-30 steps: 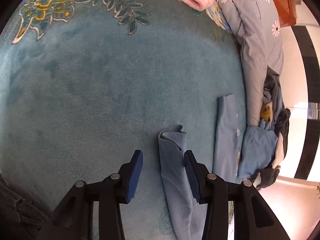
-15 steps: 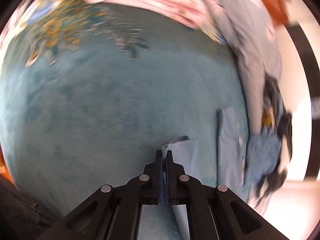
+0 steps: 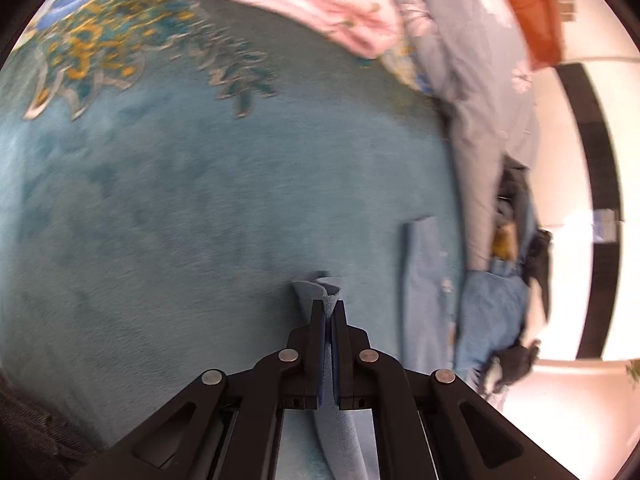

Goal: Fold clothes

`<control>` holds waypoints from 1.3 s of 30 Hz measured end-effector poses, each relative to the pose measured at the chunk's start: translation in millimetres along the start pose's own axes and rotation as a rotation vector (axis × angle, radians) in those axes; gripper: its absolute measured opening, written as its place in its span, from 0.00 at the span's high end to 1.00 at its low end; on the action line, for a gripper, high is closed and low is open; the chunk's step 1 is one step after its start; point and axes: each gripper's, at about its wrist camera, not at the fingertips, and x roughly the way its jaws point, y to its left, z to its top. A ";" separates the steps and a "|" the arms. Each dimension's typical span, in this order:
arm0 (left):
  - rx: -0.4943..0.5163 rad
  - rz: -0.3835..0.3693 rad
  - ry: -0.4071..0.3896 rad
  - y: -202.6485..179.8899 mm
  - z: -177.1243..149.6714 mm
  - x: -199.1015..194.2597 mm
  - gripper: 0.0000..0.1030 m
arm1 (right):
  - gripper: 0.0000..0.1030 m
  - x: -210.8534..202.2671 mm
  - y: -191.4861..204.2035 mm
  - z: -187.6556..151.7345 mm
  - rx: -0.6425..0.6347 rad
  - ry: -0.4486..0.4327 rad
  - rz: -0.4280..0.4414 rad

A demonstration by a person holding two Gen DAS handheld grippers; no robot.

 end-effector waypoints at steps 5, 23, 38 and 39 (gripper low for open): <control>0.131 -0.156 -0.097 -23.4 -0.7 -29.1 0.98 | 0.92 -46.4 18.1 2.1 -0.172 -0.092 0.197; -0.031 0.243 -0.018 16.4 6.3 2.5 0.98 | 0.92 1.2 -58.6 -32.9 -0.094 0.065 -0.028; -0.020 0.175 -0.133 14.6 9.4 -18.5 0.75 | 0.60 -1.5 -7.0 44.9 -0.196 -0.097 -0.015; -0.021 0.174 -0.143 14.6 9.8 -20.4 0.69 | 0.60 8.8 3.2 55.9 -0.210 -0.095 0.000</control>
